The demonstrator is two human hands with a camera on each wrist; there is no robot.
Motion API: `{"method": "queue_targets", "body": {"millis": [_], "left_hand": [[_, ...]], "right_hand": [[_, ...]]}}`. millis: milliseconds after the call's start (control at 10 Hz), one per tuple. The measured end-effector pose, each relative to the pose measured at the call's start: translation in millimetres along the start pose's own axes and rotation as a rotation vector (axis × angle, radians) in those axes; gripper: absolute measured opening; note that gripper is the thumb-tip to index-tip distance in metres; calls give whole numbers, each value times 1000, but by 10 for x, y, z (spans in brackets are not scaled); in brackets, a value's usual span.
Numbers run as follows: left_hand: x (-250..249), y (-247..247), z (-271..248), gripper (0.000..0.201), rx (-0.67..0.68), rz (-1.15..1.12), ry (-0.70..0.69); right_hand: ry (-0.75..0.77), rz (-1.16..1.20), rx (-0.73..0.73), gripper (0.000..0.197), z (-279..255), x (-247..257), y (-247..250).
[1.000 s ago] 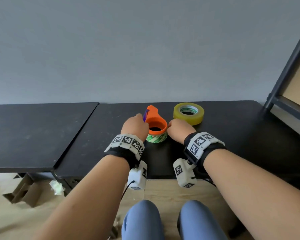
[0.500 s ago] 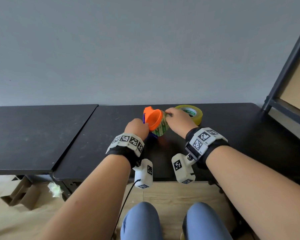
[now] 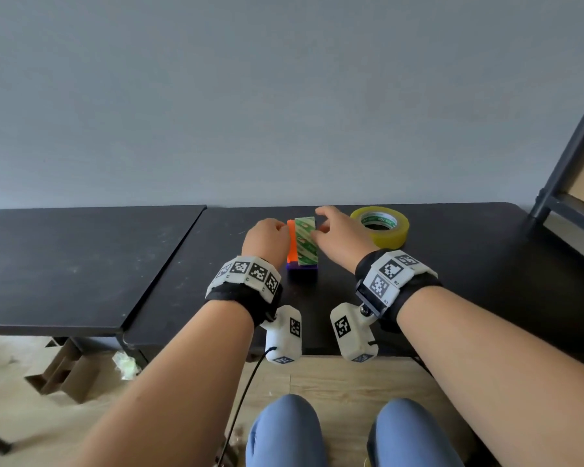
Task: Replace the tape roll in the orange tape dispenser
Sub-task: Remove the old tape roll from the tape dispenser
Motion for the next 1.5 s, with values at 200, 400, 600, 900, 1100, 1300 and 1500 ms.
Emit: {"method": "queue_targets", "body": {"millis": [200, 400, 600, 900, 1100, 1300, 1500], "left_hand": [[27, -74, -47, 30, 31, 29, -15], [12, -81, -25, 30, 43, 118, 48], [-37, -83, -53, 31, 42, 151, 57], [-87, -85, -77, 31, 34, 144, 91], [-106, -51, -68, 33, -3, 124, 101], [-38, -2, -63, 33, -28, 166, 102], [61, -43, -61, 34, 37, 200, 113]], "right_hand": [[-49, 20, 34, 23, -26, 18, -91], [-94, -5, 41, 20, 9, -21, -122], [-175, 52, 16, 27, -20, -80, -122], [-317, 207, 19, 29, -19, -226, -75], [-389, 294, 47, 42, -145, -250, 34], [-439, 585, -121, 21, -100, -441, 104], [-376, 313, -114, 37, -91, -338, 187]]}}
Point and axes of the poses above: each hand's wrist, its own z-axis towards the middle knuckle, its own y-axis out of the back of the hand, x = y × z, the point moved 5 cm from there along z, towards the middle knuckle
